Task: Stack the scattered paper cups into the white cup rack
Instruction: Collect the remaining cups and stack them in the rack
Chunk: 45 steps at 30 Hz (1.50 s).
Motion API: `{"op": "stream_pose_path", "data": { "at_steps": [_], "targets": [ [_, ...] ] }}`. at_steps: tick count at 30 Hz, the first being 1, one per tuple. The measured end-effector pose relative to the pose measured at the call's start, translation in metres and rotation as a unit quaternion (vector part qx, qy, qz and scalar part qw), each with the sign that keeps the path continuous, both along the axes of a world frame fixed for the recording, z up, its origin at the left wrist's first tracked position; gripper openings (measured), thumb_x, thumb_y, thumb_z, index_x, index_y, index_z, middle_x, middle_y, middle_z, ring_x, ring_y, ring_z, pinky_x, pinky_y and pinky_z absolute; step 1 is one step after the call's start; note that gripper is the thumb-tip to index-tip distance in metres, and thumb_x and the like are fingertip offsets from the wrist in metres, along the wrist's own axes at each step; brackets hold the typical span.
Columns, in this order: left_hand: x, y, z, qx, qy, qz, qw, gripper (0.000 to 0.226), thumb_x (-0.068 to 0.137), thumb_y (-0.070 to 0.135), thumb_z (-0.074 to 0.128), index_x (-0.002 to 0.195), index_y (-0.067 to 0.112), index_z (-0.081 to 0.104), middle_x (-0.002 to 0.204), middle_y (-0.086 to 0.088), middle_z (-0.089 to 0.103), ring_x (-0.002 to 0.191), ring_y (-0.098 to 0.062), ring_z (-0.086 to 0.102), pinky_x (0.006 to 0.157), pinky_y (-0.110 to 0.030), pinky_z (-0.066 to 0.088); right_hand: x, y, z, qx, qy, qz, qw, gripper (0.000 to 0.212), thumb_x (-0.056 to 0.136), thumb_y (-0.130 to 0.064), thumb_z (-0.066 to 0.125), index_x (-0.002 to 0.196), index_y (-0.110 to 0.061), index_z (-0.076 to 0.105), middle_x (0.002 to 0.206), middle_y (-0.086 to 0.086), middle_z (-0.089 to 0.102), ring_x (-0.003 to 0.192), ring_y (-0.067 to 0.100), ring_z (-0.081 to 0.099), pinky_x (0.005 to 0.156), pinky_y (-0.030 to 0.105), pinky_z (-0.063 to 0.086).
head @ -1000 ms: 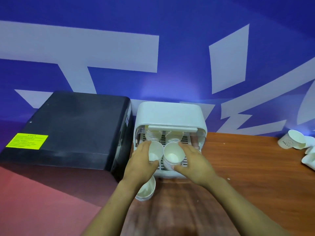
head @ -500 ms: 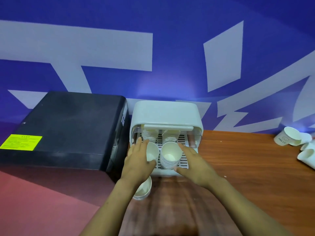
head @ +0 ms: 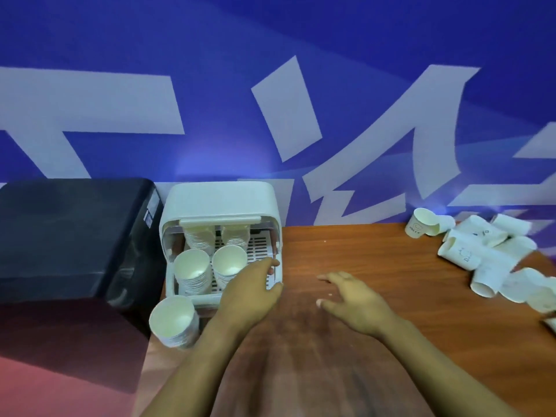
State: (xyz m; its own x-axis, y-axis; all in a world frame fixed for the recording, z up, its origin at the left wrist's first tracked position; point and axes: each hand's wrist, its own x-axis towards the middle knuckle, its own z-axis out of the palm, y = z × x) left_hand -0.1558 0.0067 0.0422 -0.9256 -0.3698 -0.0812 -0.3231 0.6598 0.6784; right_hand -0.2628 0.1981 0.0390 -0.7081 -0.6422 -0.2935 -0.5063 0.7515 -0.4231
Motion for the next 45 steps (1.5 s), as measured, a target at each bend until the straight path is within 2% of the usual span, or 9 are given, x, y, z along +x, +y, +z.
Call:
{"op": "stream_pose_path", "data": {
  "at_steps": [6, 13, 17, 24, 27, 30, 35, 40, 45],
  "targets": [
    [-0.042, 0.103, 0.001, -0.008, -0.012, -0.025, 1.0, 0.034, 0.086, 0.031, 0.062, 0.119, 0.024, 0.058, 0.115, 0.006, 0.062, 0.106, -0.013, 0.059, 0.093, -0.031, 0.046, -0.032, 0.112, 0.007, 0.004, -0.021, -0.023, 1.0, 0.048, 0.087, -0.045, 0.059, 0.132, -0.031, 0.049, 0.133, -0.009, 0.052, 0.117, 0.008, 0.05, 0.096, 0.024, 0.041],
    [-0.073, 0.212, -0.015, 0.008, -0.055, -0.062, 0.997, 0.03, 0.086, 0.034, 0.06, 0.116, 0.029, 0.059, 0.111, 0.011, 0.061, 0.105, -0.011, 0.059, 0.095, -0.03, 0.046, -0.067, 0.225, 0.0, 0.005, -0.049, -0.057, 0.997, 0.042, 0.086, -0.038, 0.064, 0.125, -0.027, 0.055, 0.116, -0.006, 0.061, 0.099, 0.01, 0.057, 0.089, 0.027, 0.046],
    [-0.081, 0.23, -0.025, 0.012, -0.09, -0.06, 0.994, 0.027, 0.086, 0.033, 0.06, 0.113, 0.029, 0.06, 0.107, 0.011, 0.064, 0.102, -0.012, 0.062, 0.092, -0.028, 0.047, -0.077, 0.252, -0.005, 0.004, -0.064, -0.061, 0.996, 0.041, 0.085, -0.039, 0.065, 0.124, -0.028, 0.056, 0.114, -0.007, 0.061, 0.102, 0.01, 0.058, 0.09, 0.028, 0.046],
    [-0.127, 0.229, -0.022, 0.023, -0.075, -0.062, 0.995, 0.029, 0.083, 0.036, 0.06, 0.111, 0.028, 0.061, 0.098, 0.013, 0.061, 0.099, -0.014, 0.062, 0.091, -0.035, 0.049, -0.096, 0.27, -0.008, 0.022, -0.065, -0.071, 0.995, 0.039, 0.084, -0.042, 0.062, 0.121, -0.031, 0.056, 0.113, -0.009, 0.062, 0.098, 0.009, 0.059, 0.087, 0.032, 0.049],
    [-0.152, 0.249, -0.027, 0.012, -0.081, -0.095, 0.992, 0.03, 0.088, 0.03, 0.06, 0.117, 0.024, 0.059, 0.11, 0.009, 0.06, 0.107, -0.014, 0.058, 0.092, -0.029, 0.046, -0.121, 0.282, -0.002, 0.033, -0.049, -0.075, 0.995, 0.044, 0.084, -0.038, 0.062, 0.126, -0.029, 0.053, 0.118, -0.009, 0.061, 0.101, 0.009, 0.058, 0.087, 0.031, 0.049],
    [-0.173, 0.272, -0.029, 0.002, -0.097, -0.122, 0.988, 0.033, 0.088, 0.03, 0.06, 0.12, 0.022, 0.057, 0.123, 0.003, 0.059, 0.112, -0.016, 0.056, 0.094, -0.032, 0.046, -0.144, 0.301, 0.0, 0.034, -0.046, -0.073, 0.996, 0.047, 0.083, -0.031, 0.063, 0.128, -0.03, 0.053, 0.121, -0.009, 0.059, 0.101, 0.007, 0.055, 0.087, 0.029, 0.048],
    [-0.219, 0.308, -0.02, -0.038, -0.102, -0.127, 0.986, 0.044, 0.088, 0.029, 0.059, 0.13, 0.024, 0.05, 0.13, 0.0, 0.05, 0.122, -0.02, 0.048, 0.101, -0.035, 0.042, -0.195, 0.339, -0.004, 0.04, -0.028, -0.054, 0.997, 0.05, 0.084, -0.026, 0.064, 0.132, -0.027, 0.05, 0.129, -0.009, 0.053, 0.117, 0.011, 0.051, 0.092, 0.025, 0.043],
    [-0.261, 0.36, -0.026, -0.084, -0.112, -0.119, 0.983, 0.056, 0.085, 0.026, 0.059, 0.138, 0.031, 0.04, 0.135, 0.004, 0.038, 0.128, -0.019, 0.035, 0.105, -0.033, 0.036, -0.257, 0.374, -0.021, 0.093, 0.039, 0.004, 0.995, 0.035, 0.078, -0.026, 0.062, 0.113, -0.025, 0.058, 0.119, -0.002, 0.06, 0.107, 0.02, 0.054, 0.086, 0.039, 0.05],
    [-0.298, 0.39, -0.038, -0.116, -0.152, -0.122, 0.974, 0.068, 0.084, 0.024, 0.059, 0.145, 0.03, 0.031, 0.152, -0.005, 0.022, 0.14, -0.026, 0.021, 0.112, -0.04, 0.029, -0.305, 0.399, -0.031, 0.139, 0.109, 0.076, 0.981, 0.05, 0.085, -0.024, 0.059, 0.132, -0.032, 0.046, 0.134, -0.008, 0.05, 0.12, 0.02, 0.045, 0.097, 0.036, 0.039]
  ]
}}
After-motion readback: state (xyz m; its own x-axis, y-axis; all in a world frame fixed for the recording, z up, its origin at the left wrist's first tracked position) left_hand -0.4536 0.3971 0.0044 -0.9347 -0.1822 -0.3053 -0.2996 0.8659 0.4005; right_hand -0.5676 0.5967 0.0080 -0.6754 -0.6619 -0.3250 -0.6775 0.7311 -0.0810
